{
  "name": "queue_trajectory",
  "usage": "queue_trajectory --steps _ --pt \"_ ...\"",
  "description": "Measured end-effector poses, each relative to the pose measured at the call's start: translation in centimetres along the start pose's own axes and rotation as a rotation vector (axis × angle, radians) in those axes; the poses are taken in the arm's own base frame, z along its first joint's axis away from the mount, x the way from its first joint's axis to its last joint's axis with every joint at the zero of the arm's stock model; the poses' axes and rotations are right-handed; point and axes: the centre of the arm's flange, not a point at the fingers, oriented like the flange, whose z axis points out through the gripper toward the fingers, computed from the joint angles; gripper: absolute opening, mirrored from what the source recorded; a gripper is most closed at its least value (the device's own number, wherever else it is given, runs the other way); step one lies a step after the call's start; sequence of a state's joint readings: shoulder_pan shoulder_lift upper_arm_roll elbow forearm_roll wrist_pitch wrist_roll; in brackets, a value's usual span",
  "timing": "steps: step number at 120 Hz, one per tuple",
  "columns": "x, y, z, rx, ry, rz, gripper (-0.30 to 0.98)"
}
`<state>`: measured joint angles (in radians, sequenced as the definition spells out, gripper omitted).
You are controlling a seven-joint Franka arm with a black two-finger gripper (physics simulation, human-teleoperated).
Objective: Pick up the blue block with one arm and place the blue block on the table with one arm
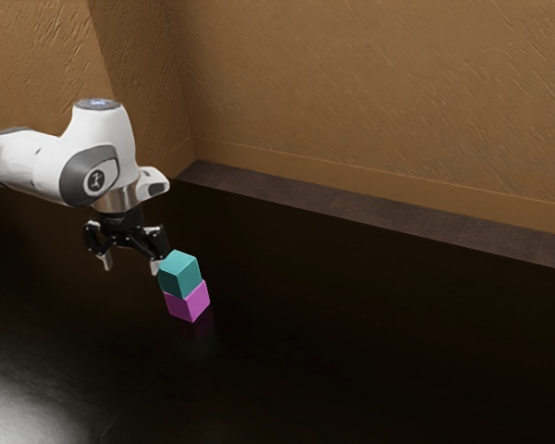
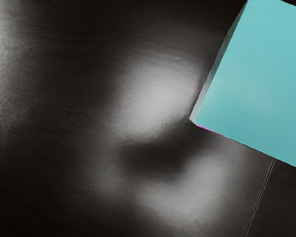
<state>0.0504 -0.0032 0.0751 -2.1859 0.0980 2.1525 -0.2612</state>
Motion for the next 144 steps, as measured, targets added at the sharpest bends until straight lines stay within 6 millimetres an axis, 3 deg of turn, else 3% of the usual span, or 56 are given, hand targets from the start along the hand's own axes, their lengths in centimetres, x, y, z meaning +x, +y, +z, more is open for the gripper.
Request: queue_trajectory --steps 22,36,58,73,81,95,102,109,128,144 --pt "1.2 0.3 1.0 -0.013 0.052 0.091 0.69" --pt "1.3 2.2 0.4 -0.021 0.096 0.17 0.69" --pt "-0.2 7.5 -0.2 -0.039 0.145 0.323 0.69" --pt "-2.8 8.7 -0.3 -0.053 0.158 0.38 0.69" --pt "-3.6 7.7 -0.1 -0.057 0.159 0.375 0.68" --pt "-2.0 1.6 0.7 -0.056 0.158 0.265 0.69" --pt "-1.5 -0.1 1.0 -0.055 0.159 0.237 0.69" --pt "-1.4 -0.2 1.1 -0.055 0.165 0.241 0.69" --pt "-1.8 2.3 1.0 -0.059 0.178 0.307 0.69" --pt "-1.5 1.3 1.2 -0.057 0.179 0.297 0.69"
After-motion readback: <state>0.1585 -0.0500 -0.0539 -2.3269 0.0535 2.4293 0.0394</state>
